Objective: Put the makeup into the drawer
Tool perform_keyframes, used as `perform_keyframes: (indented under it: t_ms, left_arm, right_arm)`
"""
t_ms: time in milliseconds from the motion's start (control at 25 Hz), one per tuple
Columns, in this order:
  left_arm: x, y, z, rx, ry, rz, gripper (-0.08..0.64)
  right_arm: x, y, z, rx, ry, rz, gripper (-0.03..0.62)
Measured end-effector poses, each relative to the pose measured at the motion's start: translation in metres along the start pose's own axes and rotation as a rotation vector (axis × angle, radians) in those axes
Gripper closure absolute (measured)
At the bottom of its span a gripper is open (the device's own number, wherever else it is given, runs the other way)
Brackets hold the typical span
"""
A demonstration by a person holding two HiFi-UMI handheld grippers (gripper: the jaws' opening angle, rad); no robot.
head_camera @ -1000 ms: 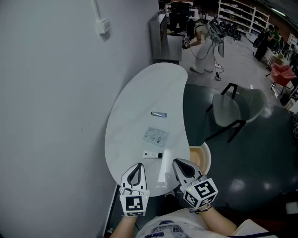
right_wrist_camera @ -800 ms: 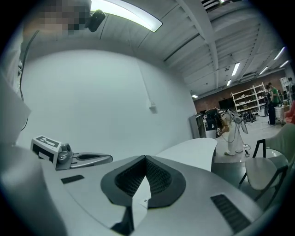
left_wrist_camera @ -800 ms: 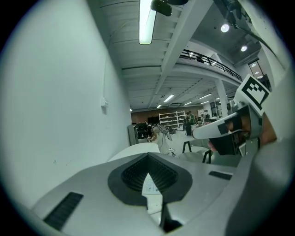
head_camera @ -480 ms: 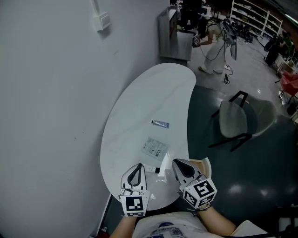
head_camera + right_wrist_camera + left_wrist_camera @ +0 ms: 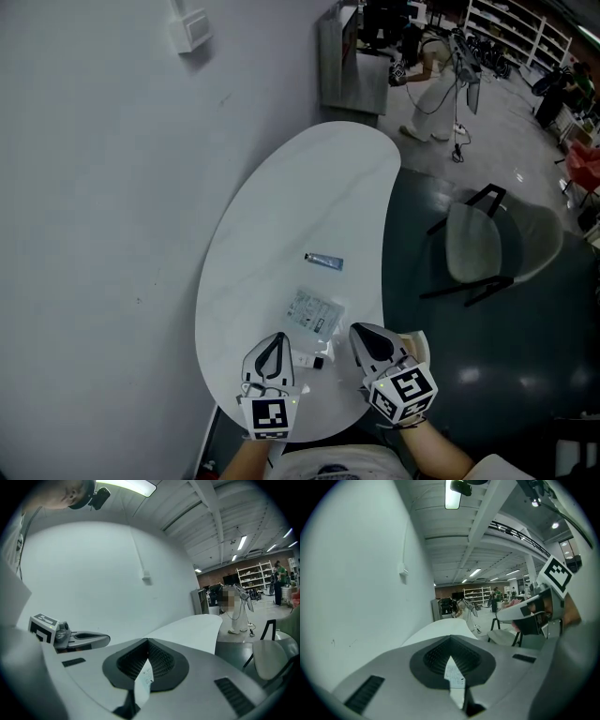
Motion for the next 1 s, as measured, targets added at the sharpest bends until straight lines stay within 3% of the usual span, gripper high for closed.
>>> perform_keyframes:
  t_ms: [520,880,1000]
  left_arm:
    - [0.040,0.024,-0.053,0.048,0.019,0.034,0.518]
    - [0.057,0.042,-0.091,0.100,0.043,0.085,0.518]
    - [0.062,0.049,-0.104,0.113,0.051,0.089,0.518]
  right_arm:
    - [-0.012,0.011,-0.060,0.054,0.023,0.053,0.572]
    - [-0.035,0.018,-0.109,0.130,-0.018,0.139,0.570]
    - [-0.043,0.021,-0.125,0.165,-0.050,0.162,0.515]
Point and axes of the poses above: the fingertips, and each gripper's own axes: z backward along the fingers, x to its left, y out of its underside, the point moved 10 cm from there along z, backward along the fingers, and after that the axes turned 13 degrees about -x, right-handed, at the moved point
